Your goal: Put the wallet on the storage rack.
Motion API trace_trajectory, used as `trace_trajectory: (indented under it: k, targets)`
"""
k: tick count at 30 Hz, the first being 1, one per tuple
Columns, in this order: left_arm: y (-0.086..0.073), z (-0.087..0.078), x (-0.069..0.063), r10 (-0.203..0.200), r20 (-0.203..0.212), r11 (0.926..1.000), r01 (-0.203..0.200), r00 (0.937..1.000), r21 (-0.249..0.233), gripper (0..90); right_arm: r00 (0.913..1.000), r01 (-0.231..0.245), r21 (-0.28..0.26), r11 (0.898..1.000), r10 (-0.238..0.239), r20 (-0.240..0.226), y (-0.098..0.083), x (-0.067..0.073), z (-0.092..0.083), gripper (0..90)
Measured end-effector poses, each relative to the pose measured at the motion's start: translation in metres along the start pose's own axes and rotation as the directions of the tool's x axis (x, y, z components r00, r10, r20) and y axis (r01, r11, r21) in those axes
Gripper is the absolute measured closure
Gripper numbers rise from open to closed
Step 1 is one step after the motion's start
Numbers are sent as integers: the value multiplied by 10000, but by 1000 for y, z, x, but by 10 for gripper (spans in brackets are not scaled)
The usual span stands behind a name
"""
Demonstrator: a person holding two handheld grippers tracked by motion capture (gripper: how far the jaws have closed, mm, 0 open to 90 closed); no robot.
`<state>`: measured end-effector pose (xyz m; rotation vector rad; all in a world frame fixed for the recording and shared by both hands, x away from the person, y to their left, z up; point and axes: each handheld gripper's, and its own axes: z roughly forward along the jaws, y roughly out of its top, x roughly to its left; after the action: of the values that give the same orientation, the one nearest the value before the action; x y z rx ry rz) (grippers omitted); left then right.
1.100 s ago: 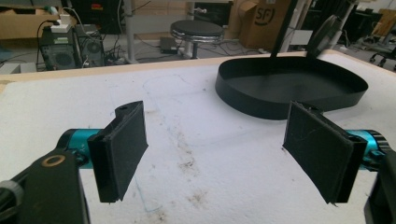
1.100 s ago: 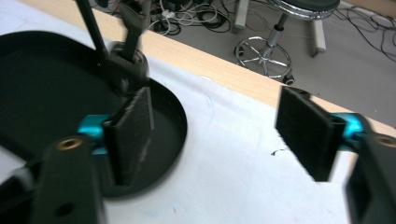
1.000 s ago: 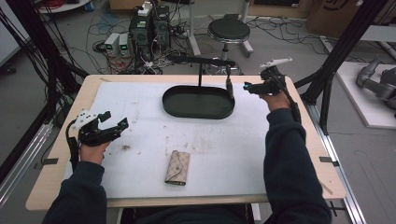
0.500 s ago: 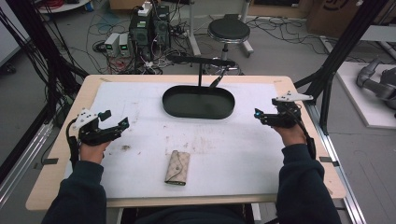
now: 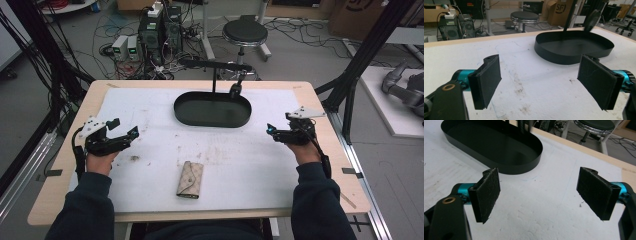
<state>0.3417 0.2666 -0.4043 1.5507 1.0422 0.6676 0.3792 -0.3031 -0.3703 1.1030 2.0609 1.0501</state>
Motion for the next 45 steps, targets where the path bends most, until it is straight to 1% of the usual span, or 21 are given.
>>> trace_trajectory:
  k: [3, 9, 14, 16, 18, 19, 21, 22, 24, 25, 26, 29, 31, 33, 35, 37, 39, 41, 43, 44, 45]
  targets:
    - [0, 2, -2, 24, 155, 10000, -25, 9999, 51, 187, 9999, -111, 2, 9999, 111, -110, -6, 3, 3, 195]
    - [-2, 6, -7, 25, 746, 9998, -40, 9972, 200, 201, 9994, -210, 36, 9998, 211, -256, -13, 5, 7, 195]
    - [-3, 8, -13, 63, 1184, 9992, -108, 9929, 372, 227, 9995, -50, 86, 10000, 53, -319, -14, 6, 8, 195]
    - [-3, 9, -18, -42, 1520, 9992, -18, 9884, 389, 254, 9994, 1, 27, 10000, 0, -348, -13, 8, 7, 195]
    - [-3, 12, -26, -100, 2004, 9982, -19, 9797, 591, 279, 9993, 101, 46, 9999, -99, -362, -13, 10, 7, 195]
    - [-4, 15, -31, -47, 2246, 9977, -107, 9744, 674, 279, 9993, 101, 46, 9999, -99, -362, -13, 10, 7, 195]
    - [-6, 23, -44, 127, 2888, 9948, -414, 9573, 935, 279, 9993, 102, 71, 9999, -100, -353, -13, 11, 9, 195]
    - [-8, 28, -52, 267, 3294, 9912, -676, 9438, 1135, 278, 9993, 109, 71, 9999, -107, -354, -13, 11, 9, 195]
    - [-11, 35, -64, 333, 3781, 9862, -919, 9252, 1378, 275, 9993, 97, 51, 9999, -95, -352, -13, 10, 8, 196]
    - [-13, 39, -72, 408, 4127, 9813, -1142, 9100, 1548, 271, 9994, 73, 48, 10000, -71, -331, -13, 10, 8, 195]
    - [-15, 42, -79, 407, 4332, 9778, -1251, 9004, 1681, 269, 9995, 57, 42, 10000, -56, -322, -13, 9, 8, 196]
    - [-19, 51, -92, 443, 4674, 9674, -1548, 8829, 2007, 271, 9996, 36, 82, 10000, -34, -295, -13, 9, 8, 196]
    - [-22, 56, -99, 462, 5057, 9588, -1802, 8615, 2194, 292, 9995, 47, 76, 10000, -45, -318, -13, 10, 8, 196]
    - [-25, 59, -103, 444, 5376, 9503, -2017, 8420, 2373, 394, 9995, 48, 101, 9999, -45, -324, -13, 10, 9, 196]
    - [-29, 63, -105, 385, 5558, 9422, -2155, 8304, 2566, 407, 9995, 40, 104, 9999, -37, -322, -13, 10, 8, 196]
    - [-33, 67, -107, 233, 5740, 9282, -2309, 8185, 2916, 428, 9994, 57, 62, 10000, -54, -333, -13, 10, 9, 196]
    - [-36, 70, -108, 175, 5821, 9202, -2408, 8129, 3086, 428, 9993, 37, 82, 10000, -34, -368, -13, 10, 9, 197]
    - [-38, 73, -108, 4, 5882, 9188, -2324, 8087, 3190, 429, 9994, 65, 86, 9999, -62, -345, -13, 10, 9, 197]
    - [-39, 76, -108, -175, 6039, 9137, -2325, 7969, 3332, 469, 9993, 52, 101, 9999, -49, -367, -13, 11, 10, 197]
    - [-39, 77, -108, -168, 6186, 9120, -2415, 7856, 3316, 520, 9993, 63, 130, 9999, -58, -369, -13, 11, 10, 197]
    - [-39, 77, -107, -215, 6237, 9117, -2407, 7814, 3330, 547, 9992, 85, 136, 9999, -79, -382, -13, 11, 11, 197]
